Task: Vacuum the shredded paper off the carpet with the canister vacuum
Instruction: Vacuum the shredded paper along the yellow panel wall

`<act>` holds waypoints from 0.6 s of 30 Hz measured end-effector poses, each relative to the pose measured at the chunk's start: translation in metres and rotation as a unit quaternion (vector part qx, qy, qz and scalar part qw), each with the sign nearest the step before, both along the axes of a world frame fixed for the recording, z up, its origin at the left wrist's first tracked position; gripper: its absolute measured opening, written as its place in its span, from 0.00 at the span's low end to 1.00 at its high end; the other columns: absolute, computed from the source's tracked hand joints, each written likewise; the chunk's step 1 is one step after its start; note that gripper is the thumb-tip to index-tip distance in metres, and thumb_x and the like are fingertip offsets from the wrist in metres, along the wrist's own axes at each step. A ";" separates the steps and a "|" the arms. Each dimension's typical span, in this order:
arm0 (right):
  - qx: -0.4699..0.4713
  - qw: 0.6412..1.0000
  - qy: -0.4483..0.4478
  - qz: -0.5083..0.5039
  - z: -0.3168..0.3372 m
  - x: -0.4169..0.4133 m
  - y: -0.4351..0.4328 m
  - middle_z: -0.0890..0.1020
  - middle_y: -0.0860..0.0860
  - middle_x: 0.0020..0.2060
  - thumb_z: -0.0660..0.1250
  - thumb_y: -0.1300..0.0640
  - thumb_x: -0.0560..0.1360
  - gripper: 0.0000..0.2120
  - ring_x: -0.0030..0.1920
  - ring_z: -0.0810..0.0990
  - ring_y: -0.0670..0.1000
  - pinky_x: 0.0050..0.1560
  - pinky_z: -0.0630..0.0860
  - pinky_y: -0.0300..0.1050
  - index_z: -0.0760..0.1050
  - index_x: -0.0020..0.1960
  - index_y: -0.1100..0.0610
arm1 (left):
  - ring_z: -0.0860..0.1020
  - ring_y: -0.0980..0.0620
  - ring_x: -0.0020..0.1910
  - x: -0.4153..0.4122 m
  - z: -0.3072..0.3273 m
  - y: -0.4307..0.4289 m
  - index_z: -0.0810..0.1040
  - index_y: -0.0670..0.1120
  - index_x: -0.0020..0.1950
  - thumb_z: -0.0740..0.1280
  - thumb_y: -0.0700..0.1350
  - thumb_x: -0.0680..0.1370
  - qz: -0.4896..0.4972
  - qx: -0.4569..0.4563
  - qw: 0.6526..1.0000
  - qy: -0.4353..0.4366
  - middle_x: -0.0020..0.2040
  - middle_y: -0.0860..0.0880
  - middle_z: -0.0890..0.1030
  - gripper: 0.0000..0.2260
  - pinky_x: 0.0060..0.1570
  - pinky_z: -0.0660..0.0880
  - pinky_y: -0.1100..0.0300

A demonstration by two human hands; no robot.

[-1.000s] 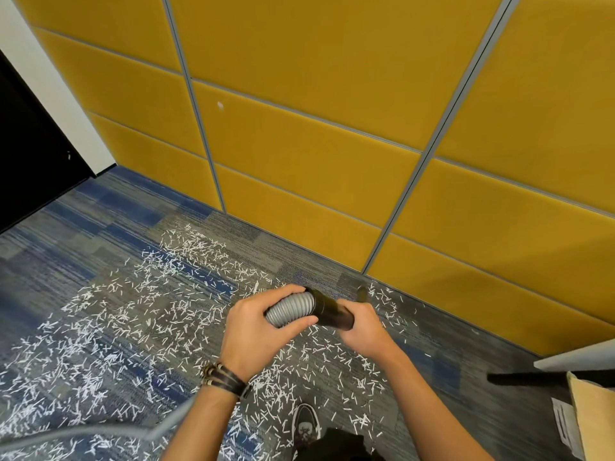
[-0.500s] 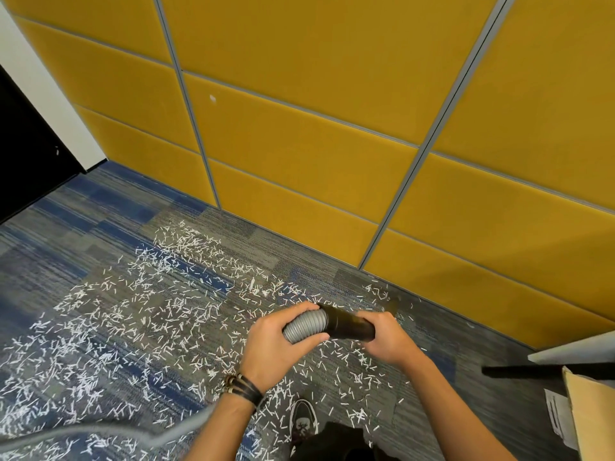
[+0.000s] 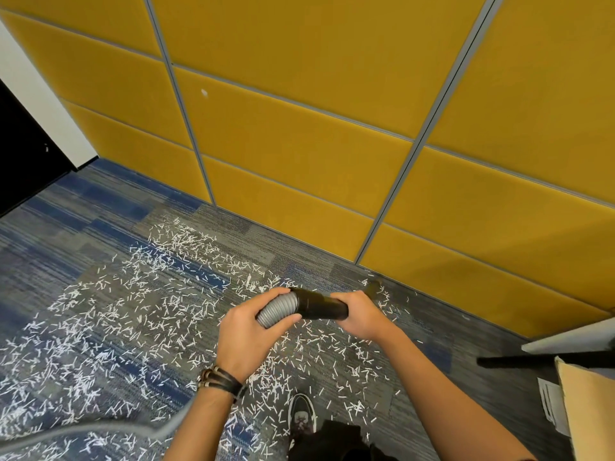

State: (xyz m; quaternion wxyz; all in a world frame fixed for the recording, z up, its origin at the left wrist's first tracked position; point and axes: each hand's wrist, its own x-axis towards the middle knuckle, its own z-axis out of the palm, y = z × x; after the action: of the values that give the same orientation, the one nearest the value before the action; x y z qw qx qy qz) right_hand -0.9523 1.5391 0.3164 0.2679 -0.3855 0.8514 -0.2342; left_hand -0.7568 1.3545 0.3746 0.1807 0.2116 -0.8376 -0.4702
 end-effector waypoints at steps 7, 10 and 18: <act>-0.051 0.999 0.002 -0.011 0.001 0.018 -0.005 0.77 0.44 0.31 0.68 0.66 0.70 0.19 0.34 0.76 0.44 0.35 0.66 0.37 0.72 0.38 0.41 | 0.82 0.64 0.51 0.013 0.019 0.000 0.76 0.74 0.65 0.72 0.72 0.66 -0.026 -0.042 0.999 0.016 0.53 0.73 0.82 0.27 0.49 0.84 0.54; -0.072 0.997 -0.010 -0.030 -0.001 0.030 0.003 0.78 0.45 0.30 0.69 0.66 0.70 0.15 0.33 0.75 0.46 0.34 0.67 0.40 0.73 0.38 0.45 | 0.82 0.65 0.53 0.018 0.024 0.003 0.77 0.67 0.68 0.74 0.70 0.66 -0.046 -0.041 0.998 0.028 0.53 0.70 0.83 0.30 0.53 0.84 0.54; -0.102 0.993 -0.028 -0.051 0.000 0.059 0.016 0.79 0.45 0.30 0.68 0.68 0.70 0.11 0.30 0.74 0.45 0.33 0.66 0.36 0.78 0.41 0.51 | 0.84 0.62 0.49 0.037 0.032 0.003 0.81 0.66 0.65 0.73 0.74 0.67 -0.060 -0.047 0.996 0.044 0.52 0.66 0.85 0.29 0.49 0.85 0.54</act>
State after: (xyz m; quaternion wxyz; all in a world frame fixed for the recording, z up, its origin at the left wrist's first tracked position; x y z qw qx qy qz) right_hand -0.8928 1.5546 0.3166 0.2389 -0.3599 0.8338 -0.3437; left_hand -0.7197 1.3578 0.4062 0.1986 0.1308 -0.8612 -0.4491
